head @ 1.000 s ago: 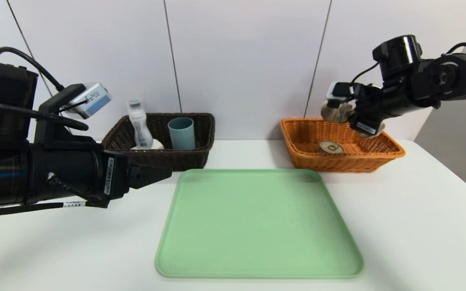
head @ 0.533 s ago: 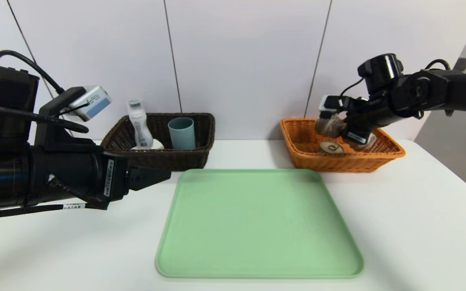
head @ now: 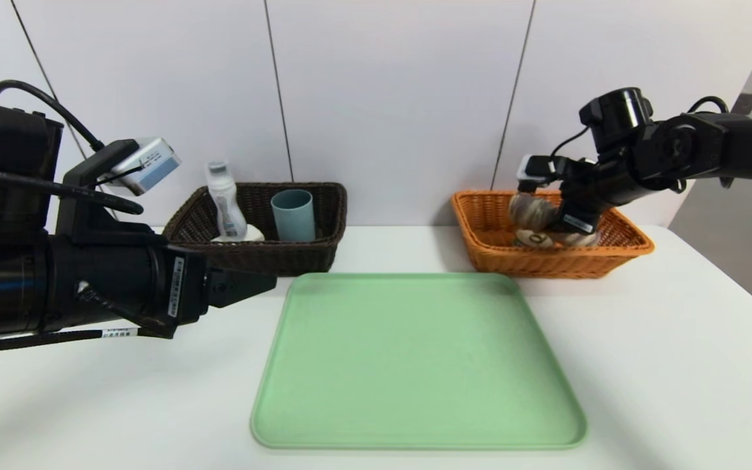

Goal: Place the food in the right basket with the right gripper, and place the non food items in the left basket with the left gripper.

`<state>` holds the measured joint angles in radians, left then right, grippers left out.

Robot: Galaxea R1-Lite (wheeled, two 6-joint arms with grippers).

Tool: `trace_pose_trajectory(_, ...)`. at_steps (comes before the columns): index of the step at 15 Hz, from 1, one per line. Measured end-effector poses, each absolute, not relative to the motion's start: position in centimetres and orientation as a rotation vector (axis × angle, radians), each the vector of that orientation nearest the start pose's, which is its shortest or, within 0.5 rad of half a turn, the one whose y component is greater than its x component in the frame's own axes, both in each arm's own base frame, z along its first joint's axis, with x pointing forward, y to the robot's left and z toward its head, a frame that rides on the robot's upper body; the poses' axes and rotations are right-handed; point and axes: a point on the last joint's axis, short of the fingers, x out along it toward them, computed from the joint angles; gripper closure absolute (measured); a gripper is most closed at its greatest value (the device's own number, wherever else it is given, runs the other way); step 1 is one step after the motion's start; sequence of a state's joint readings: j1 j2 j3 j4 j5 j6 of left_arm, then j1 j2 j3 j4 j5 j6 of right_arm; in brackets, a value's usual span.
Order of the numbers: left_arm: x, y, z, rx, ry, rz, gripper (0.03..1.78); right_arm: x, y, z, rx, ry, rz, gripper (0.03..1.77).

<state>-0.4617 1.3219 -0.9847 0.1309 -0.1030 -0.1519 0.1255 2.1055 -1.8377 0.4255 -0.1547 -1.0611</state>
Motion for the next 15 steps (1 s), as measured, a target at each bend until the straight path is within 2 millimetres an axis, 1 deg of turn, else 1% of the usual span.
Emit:
trace_pose_trajectory(2, 18.4, -9.4, 25.9, -0.061, 0.504, -0.518, 0.12, 41.7, 4.8, 22.0, -1.113, 0.640, 0.338, 0.38)
trace_pose_trajectory(6, 18.2, -9.3, 26.0, -0.063, 0.498, -0.520, 0.12, 41.6, 4.7, 22.2, -1.112, 0.633, 0.334, 0.27)
trace_pose_trajectory(9, 18.1, -9.2, 26.1, -0.065, 0.491, -0.514, 0.12, 41.1, 4.7, 23.2, -1.090, 0.613, 0.320, 0.21)
trace_pose_trajectory(12, 17.8, -8.6, 26.8, -0.072, 0.461, -0.496, 0.12, 39.4, 4.5, 25.3, -1.004, 0.586, 0.279, 0.17)
trace_pose_trajectory(15, 17.0, -7.3, 27.8, -0.083, 0.409, -0.454, 0.12, 36.0, 4.3, 28.1, -0.884, 0.573, 0.236, 0.14)
